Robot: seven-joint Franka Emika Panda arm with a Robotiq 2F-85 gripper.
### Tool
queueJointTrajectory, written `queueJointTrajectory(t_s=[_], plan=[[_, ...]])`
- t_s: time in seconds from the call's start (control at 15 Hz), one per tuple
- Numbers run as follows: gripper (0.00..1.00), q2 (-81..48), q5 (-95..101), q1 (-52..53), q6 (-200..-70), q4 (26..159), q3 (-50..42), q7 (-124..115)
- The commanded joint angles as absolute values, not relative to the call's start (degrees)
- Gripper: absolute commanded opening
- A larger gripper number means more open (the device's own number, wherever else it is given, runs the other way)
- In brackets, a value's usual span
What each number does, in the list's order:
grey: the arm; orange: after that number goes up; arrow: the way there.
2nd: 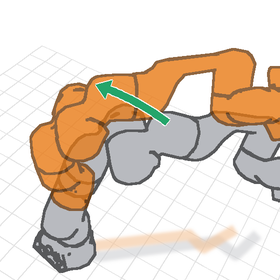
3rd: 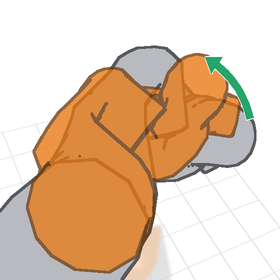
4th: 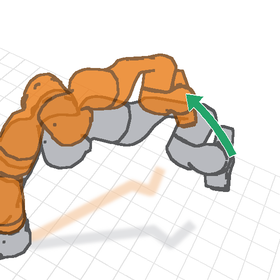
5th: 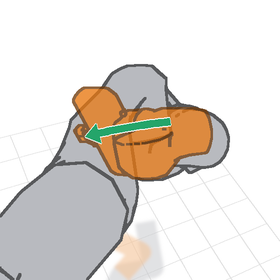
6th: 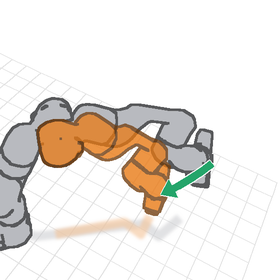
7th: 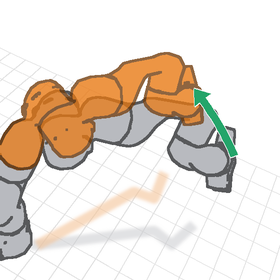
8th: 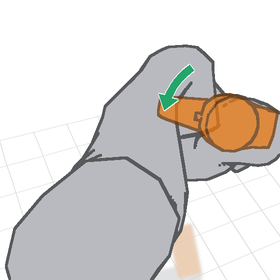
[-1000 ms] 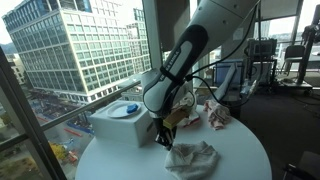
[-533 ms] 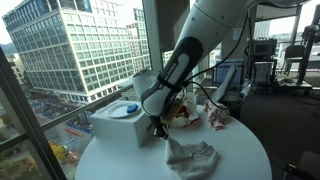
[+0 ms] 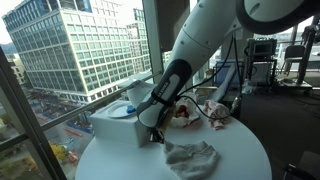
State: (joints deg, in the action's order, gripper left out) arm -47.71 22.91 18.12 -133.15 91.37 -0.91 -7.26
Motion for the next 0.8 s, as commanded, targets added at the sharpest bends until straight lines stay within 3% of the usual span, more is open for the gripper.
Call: queueJointTrajectory(t_s=[0.0, 0.27, 0.33, 0.4, 0.53, 0.73], plan=[[0.08, -50.14, 27.23, 21.19, -132.77, 87.03, -3.2, -7.26], [0.05, -51.67, 29.04, 22.95, -133.05, 83.91, -3.29, -7.99], [0.11, -51.73, 29.22, 23.27, -133.01, 83.57, -3.33, -8.14], [0.31, -51.68, 29.1, 23.44, -132.69, 83.45, -3.33, -8.17], [0.42, -50.68, 28.06, 22.98, -131.85, 84.48, -3.11, -8.23], [0.67, -47.91, 27.61, 21.92, -131.57, 88.16, -3.84, -9.52]])
